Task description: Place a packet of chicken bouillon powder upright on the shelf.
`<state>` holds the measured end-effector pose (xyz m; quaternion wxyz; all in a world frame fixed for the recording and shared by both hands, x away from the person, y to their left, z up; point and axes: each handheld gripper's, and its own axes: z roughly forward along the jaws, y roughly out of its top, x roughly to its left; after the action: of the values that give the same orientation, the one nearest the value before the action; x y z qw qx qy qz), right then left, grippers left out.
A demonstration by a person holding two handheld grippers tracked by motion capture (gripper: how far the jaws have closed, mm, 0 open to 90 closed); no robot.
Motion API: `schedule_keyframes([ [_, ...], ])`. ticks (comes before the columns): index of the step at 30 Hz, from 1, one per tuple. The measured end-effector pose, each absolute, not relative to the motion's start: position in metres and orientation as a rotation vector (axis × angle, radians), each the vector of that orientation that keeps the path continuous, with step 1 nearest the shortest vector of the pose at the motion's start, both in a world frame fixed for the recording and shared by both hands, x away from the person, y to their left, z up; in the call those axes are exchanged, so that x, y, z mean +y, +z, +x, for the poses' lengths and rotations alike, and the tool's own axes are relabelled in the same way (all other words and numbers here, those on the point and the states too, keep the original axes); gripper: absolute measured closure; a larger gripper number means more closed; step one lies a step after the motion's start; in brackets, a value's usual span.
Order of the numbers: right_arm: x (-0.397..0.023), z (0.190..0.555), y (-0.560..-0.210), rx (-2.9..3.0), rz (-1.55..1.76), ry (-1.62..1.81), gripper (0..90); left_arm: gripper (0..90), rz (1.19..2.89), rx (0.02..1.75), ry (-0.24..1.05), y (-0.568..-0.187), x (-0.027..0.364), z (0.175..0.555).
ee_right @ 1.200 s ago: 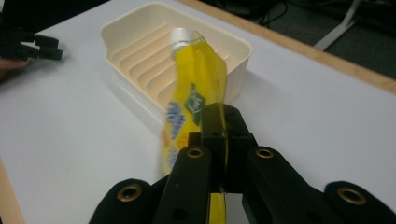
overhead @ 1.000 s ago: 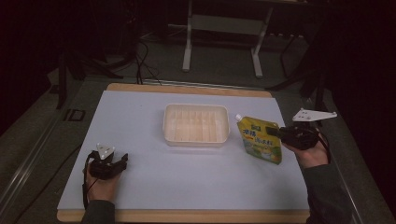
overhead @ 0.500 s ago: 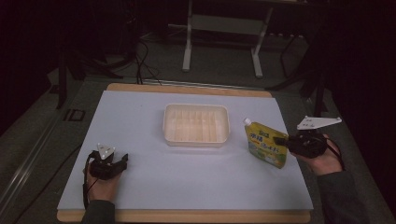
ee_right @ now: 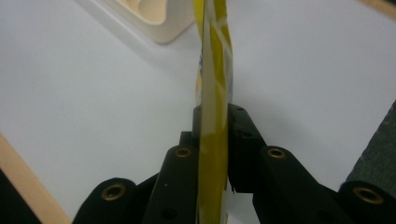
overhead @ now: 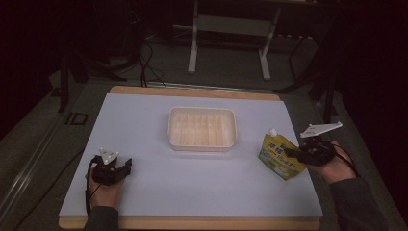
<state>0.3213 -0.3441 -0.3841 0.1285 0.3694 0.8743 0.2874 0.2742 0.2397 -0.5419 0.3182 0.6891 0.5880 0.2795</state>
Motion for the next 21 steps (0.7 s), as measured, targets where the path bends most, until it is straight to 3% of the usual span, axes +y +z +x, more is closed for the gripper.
schedule_keyframes([
  [9,-0.343,0.323,-0.385,2.525,1.281,0.887,89.4,42.5,1.81,1.547,0.737,-0.542,0.24,0.274],
  [21,-0.356,0.321,-0.39,2.453,1.386,1.229,89.9,42.5,1.813,1.547,0.738,-0.542,0.24,0.274],
])
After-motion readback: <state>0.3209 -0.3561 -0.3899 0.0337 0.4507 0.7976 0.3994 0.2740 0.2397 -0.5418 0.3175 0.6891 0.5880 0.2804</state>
